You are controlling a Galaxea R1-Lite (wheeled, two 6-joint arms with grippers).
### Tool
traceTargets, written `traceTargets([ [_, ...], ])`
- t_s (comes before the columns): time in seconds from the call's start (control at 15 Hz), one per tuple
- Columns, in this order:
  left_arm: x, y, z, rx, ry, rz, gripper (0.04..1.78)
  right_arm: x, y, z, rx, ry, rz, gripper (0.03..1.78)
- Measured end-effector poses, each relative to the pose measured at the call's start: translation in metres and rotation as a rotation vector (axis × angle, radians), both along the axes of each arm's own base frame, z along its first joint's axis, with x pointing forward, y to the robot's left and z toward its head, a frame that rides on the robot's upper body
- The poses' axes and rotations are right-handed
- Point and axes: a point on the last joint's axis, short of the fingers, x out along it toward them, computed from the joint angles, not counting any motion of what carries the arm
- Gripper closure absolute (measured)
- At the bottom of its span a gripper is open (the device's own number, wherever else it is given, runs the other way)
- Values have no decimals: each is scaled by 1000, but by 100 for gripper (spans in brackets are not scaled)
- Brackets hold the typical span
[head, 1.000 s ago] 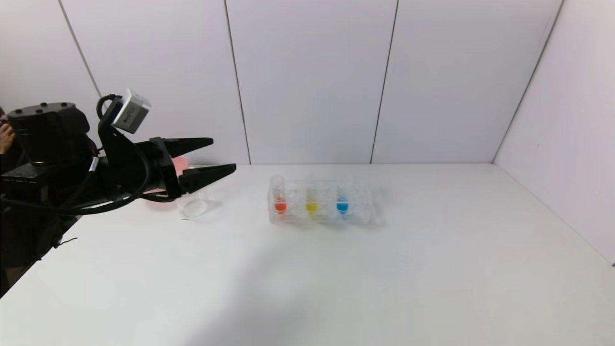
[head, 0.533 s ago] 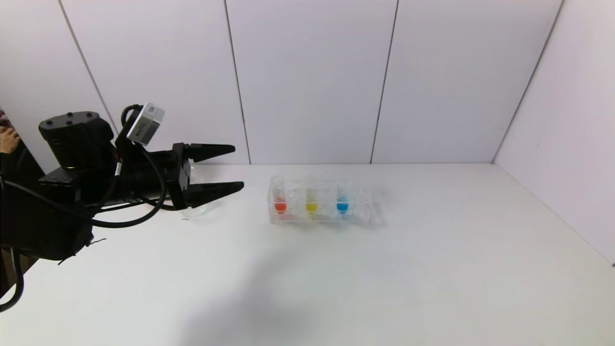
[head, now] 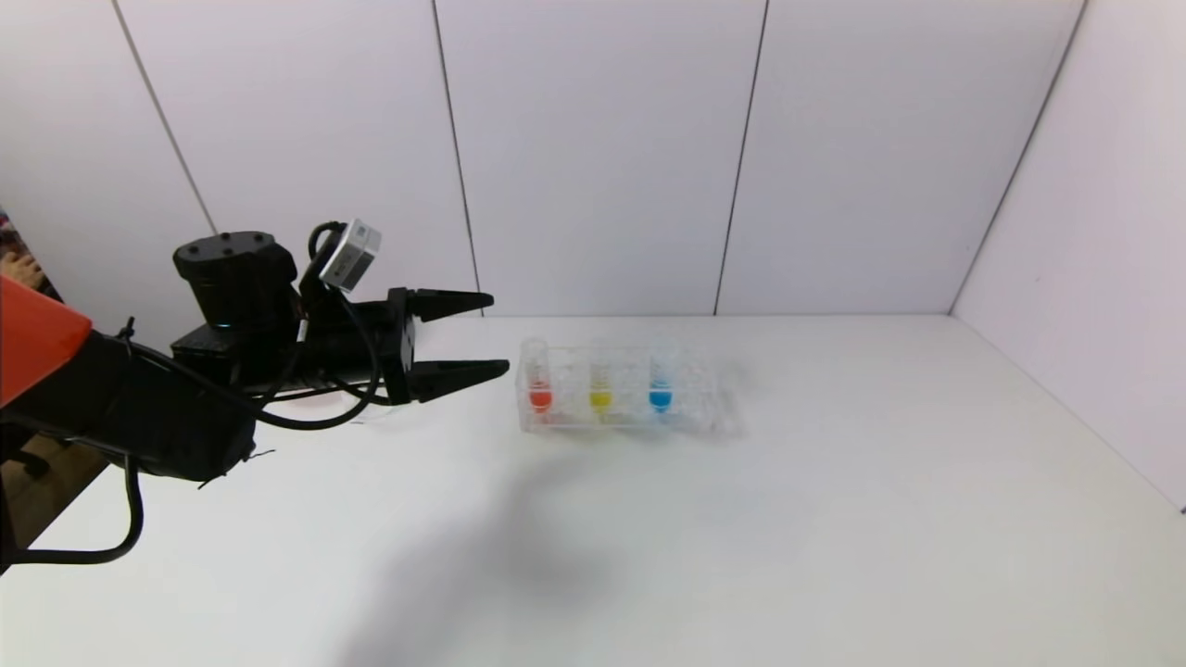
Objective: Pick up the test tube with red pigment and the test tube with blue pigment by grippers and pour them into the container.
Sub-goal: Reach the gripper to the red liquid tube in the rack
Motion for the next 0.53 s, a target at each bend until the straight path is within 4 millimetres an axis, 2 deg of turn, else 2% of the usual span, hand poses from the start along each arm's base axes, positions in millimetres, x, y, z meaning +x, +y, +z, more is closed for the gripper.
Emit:
traceTargets([
  [0.53,31,-12,-29,6,37,-17,4,0,0,0,0,0,0,4],
])
